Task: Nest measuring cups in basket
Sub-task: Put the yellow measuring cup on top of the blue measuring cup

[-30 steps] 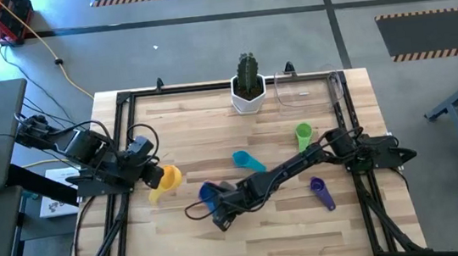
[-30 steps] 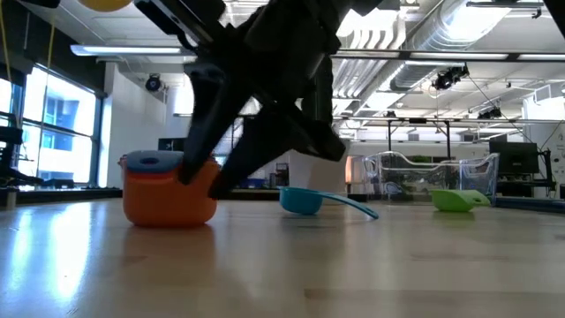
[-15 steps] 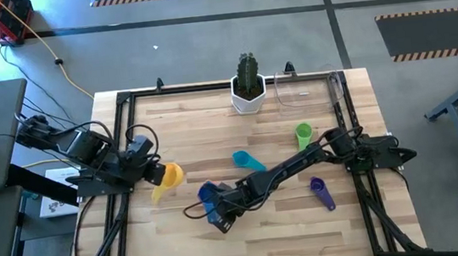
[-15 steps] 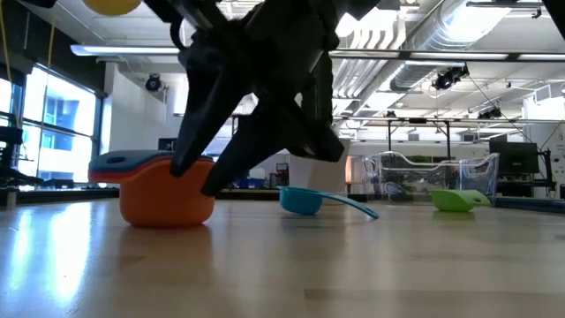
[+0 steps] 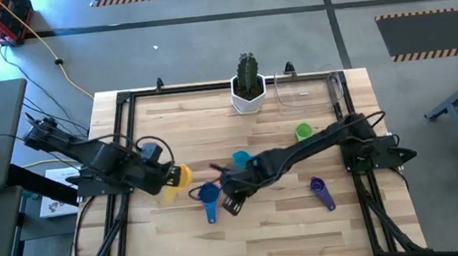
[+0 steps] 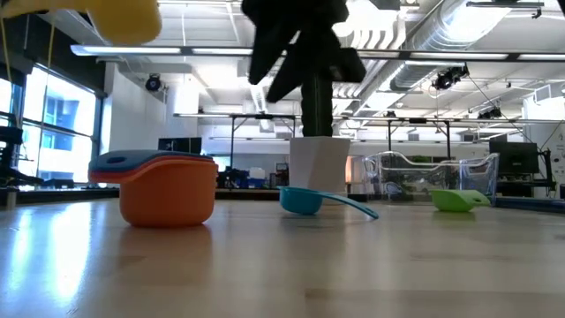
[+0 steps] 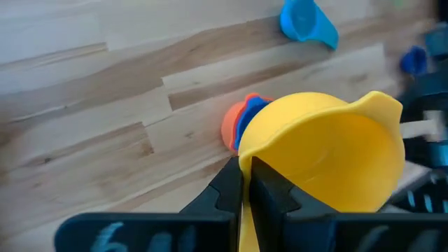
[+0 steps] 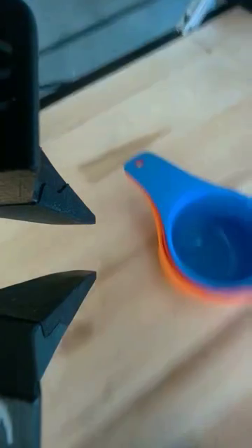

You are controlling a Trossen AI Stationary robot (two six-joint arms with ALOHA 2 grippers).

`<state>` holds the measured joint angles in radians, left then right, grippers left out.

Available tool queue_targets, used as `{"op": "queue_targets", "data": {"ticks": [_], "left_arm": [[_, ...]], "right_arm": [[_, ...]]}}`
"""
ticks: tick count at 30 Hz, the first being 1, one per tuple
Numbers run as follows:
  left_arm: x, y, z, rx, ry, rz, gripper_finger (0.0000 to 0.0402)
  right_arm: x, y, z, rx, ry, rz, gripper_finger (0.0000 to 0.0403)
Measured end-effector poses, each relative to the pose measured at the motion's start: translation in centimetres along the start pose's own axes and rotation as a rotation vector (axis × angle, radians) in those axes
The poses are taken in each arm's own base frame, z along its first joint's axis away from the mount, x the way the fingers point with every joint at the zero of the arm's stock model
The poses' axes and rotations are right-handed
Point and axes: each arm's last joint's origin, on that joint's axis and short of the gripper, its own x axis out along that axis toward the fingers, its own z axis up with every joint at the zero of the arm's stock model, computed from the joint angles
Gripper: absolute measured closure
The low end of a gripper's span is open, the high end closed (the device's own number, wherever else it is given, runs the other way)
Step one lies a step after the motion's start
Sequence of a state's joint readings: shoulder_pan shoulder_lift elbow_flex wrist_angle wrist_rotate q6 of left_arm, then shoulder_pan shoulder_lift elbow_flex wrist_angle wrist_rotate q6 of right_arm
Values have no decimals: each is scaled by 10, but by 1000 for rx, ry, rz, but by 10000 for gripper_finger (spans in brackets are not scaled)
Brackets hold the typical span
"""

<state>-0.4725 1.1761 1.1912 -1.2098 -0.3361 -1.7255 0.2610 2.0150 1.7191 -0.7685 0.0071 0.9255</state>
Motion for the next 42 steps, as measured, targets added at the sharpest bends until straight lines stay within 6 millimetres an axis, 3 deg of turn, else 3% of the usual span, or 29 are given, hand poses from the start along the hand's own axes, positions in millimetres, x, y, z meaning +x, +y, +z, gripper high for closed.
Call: {"op": "queue_targets", "data": {"ticks": [8,13,24,31,42], "left_arm": [[26,-13,-11,-111,-26,89,392],[40,-22,-18,-208,-18,101,392],[78,-43,-35,-340,-15,100,392],[99,-52,-45,-375,23,111,392],[116,-54,-48,-422,13,154,392]], "right_arm": [[-49,-31,19,-71,-16,-117,295],[-65,-49,28,-114,2,-178,295],[-71,-79,43,-189,73,-266,295],[-72,-82,45,-237,78,-272,295],[-72,-82,44,-258,85,-274,295]]}}
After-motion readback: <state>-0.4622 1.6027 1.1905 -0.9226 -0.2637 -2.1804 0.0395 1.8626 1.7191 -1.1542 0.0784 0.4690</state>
